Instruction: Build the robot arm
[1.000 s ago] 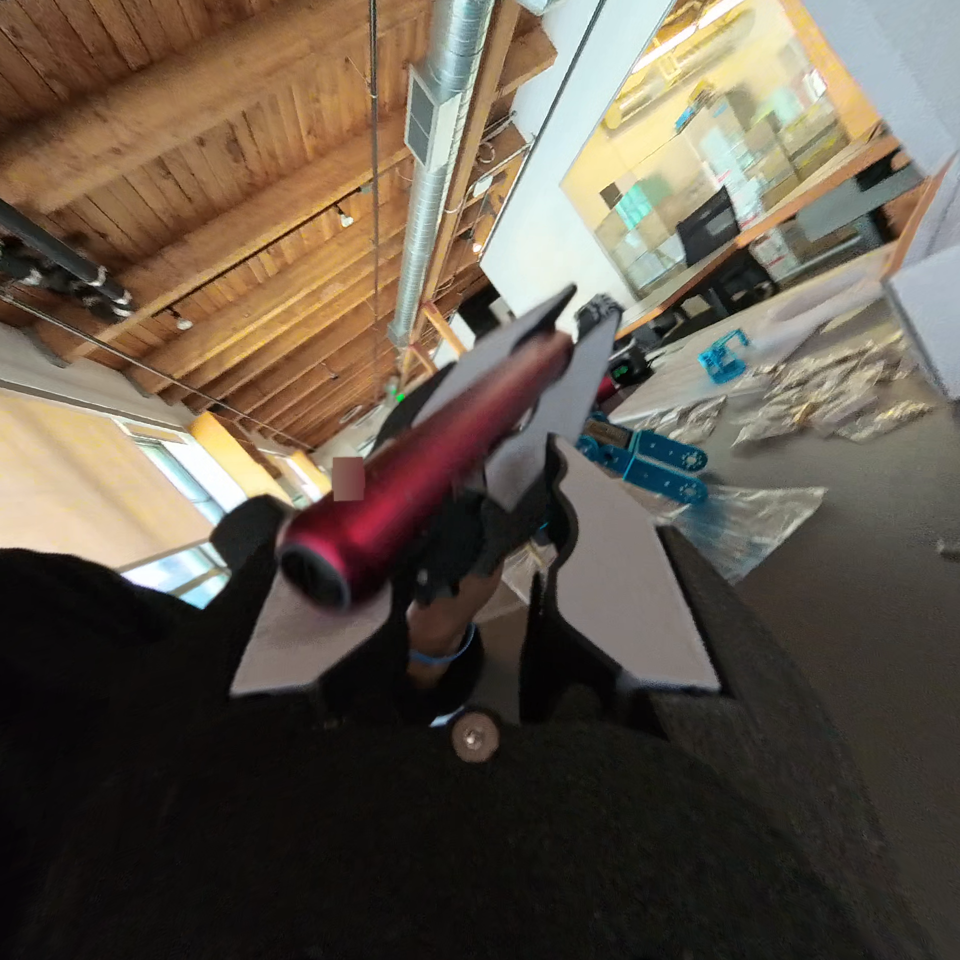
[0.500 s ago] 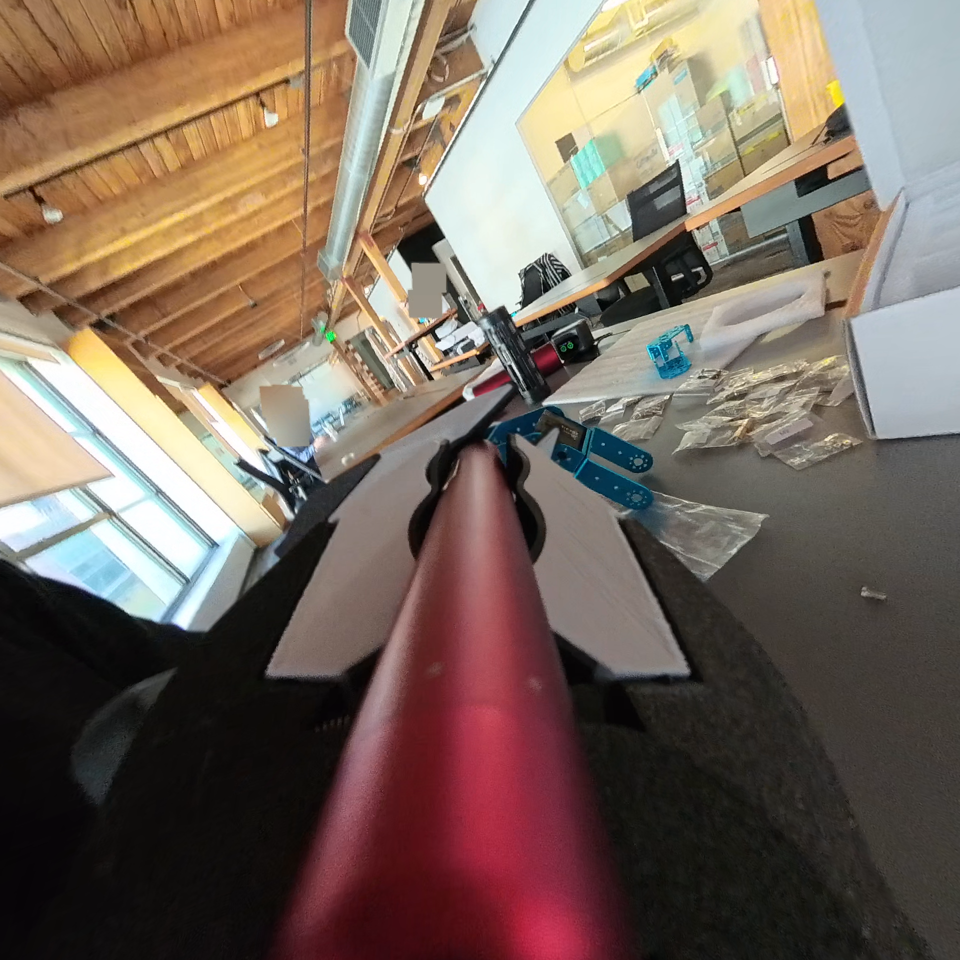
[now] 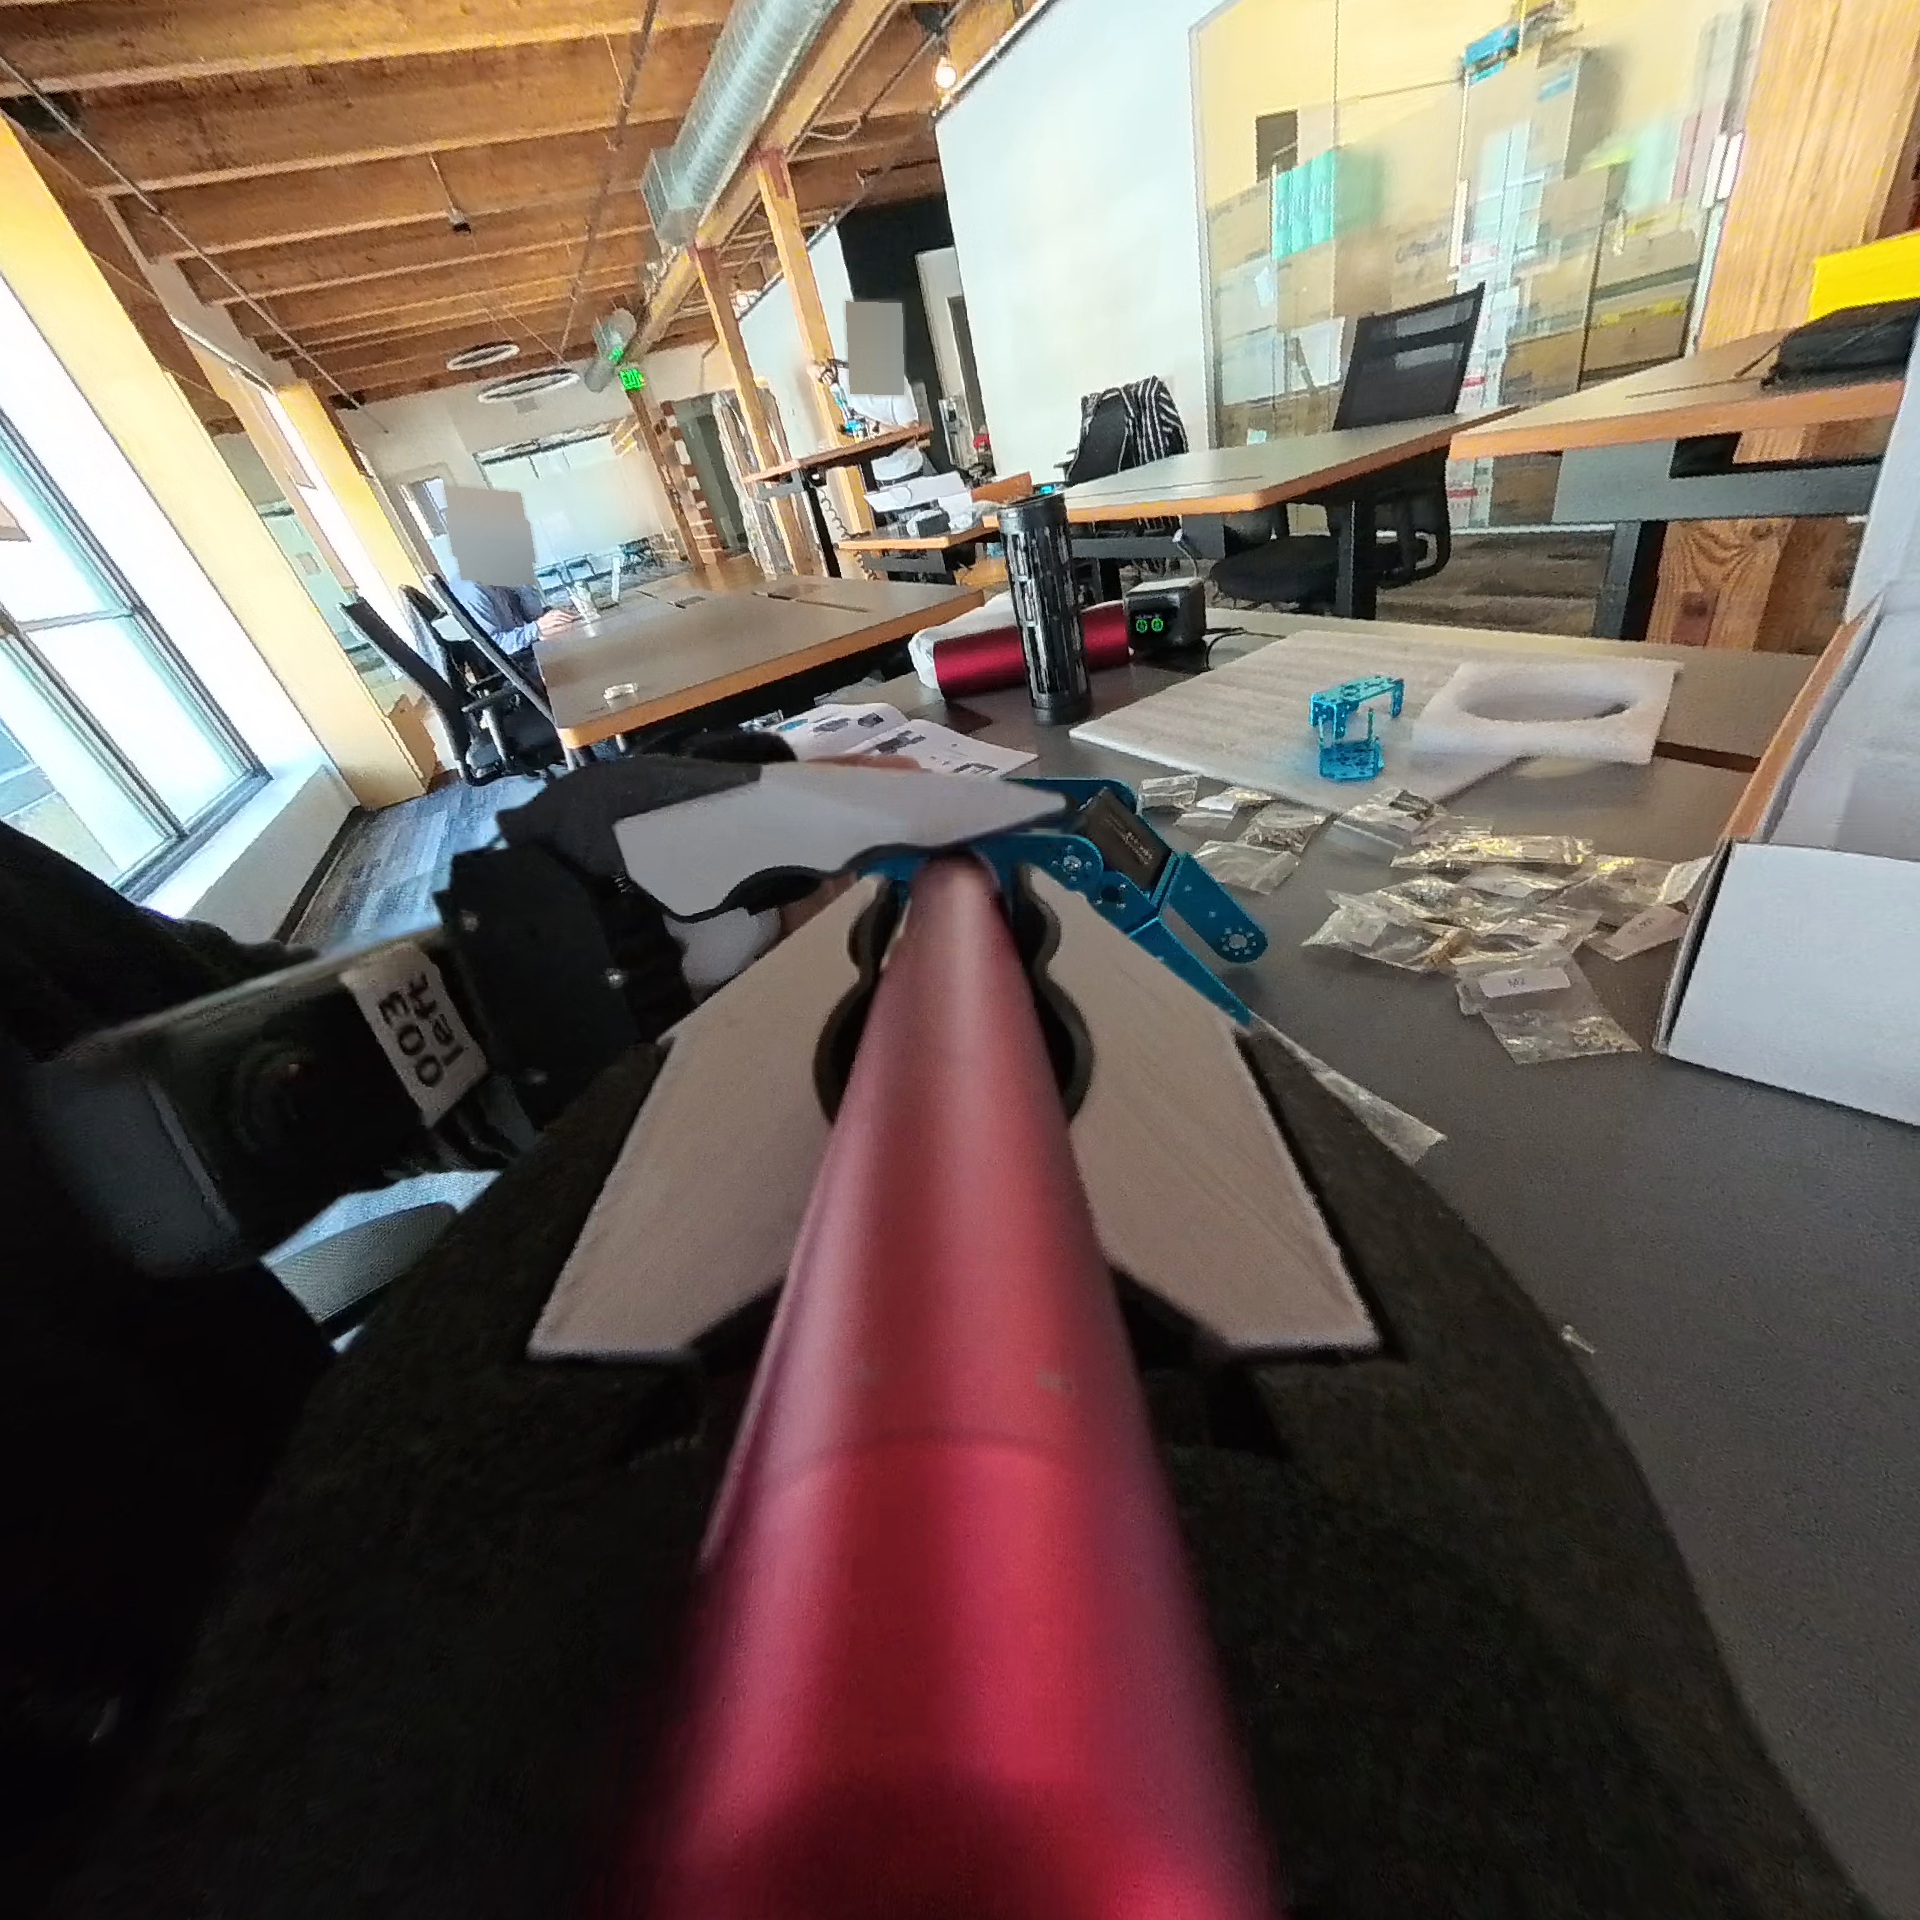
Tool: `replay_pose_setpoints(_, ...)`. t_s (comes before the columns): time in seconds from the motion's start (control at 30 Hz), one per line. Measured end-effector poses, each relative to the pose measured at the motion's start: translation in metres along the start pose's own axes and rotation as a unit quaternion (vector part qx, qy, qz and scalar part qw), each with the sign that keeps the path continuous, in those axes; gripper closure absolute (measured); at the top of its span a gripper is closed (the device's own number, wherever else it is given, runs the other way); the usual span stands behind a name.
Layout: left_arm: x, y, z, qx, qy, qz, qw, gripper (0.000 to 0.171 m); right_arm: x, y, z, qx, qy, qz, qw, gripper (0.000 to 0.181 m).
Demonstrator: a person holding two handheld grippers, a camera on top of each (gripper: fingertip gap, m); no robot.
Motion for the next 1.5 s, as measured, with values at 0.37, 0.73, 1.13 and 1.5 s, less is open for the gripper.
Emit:
replay_pose_setpoints(0.37, 0.003, -0.002, 0.004, 0.038, 0.039, -0.011, 0.998, 0.151, -0.004, -0.006, 0.007, 0.017, 0.002, 0.013, 1.000, 0.159)
replay_pose_setpoints(0.73, 0.000, -0.003, 0.010, 0.061, 0.053, -0.011, 0.997, 0.151, -0.007, -0.009, 0.010, 0.053, 0.021, 0.027, 0.998, 0.159)
replay_pose_setpoints(1.13, -0.004, 0.003, 0.010, 0.083, 0.069, 0.007, 0.994, 0.152, -0.012, -0.007, 0.006, 0.035, 0.031, 0.033, 0.998, 0.159)
replay_pose_setpoints(1.5, -0.008, 0.006, 0.005, 0.074, 0.085, 0.008, 0.994, 0.152, -0.008, -0.004, 0.005, 0.060, 0.060, 0.039, 0.996, 0.159)
Point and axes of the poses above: each gripper's, where its closed fingertips meet, x out along the fingers, y out of its top, z = x × y across the jaws, the point moved 7 cm from there along -x, back along the fingers, and after that the axes turned 7 degrees about z, right-handed, at the moved point
